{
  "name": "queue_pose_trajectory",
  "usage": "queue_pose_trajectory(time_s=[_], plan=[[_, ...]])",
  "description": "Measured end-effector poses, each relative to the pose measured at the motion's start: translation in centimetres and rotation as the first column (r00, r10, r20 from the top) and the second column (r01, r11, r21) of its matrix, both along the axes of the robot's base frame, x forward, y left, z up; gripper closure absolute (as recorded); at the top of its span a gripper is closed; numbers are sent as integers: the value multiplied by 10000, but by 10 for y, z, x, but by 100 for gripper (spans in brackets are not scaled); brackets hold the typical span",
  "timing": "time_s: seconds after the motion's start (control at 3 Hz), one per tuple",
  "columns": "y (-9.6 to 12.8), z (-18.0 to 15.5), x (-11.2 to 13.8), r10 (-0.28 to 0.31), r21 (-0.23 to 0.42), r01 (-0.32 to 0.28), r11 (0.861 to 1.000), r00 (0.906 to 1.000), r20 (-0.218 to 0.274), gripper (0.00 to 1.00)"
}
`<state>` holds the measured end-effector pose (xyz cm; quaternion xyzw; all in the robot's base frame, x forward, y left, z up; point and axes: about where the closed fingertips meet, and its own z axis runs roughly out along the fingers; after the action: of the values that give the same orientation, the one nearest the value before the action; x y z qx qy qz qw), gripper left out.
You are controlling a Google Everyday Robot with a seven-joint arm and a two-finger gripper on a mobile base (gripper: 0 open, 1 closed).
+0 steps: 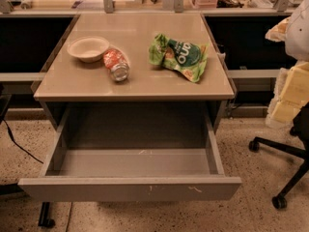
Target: Close top drawer
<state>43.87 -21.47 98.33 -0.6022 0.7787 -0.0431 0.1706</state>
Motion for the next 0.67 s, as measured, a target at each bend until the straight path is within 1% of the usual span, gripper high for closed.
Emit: queue_pose_trajectory(time_s=[0.33, 0.67], plan=[[0, 0, 0, -9, 2, 9, 10000, 10000, 28, 0], [-3, -16, -14, -242, 306, 251, 9992, 9993, -280, 0]])
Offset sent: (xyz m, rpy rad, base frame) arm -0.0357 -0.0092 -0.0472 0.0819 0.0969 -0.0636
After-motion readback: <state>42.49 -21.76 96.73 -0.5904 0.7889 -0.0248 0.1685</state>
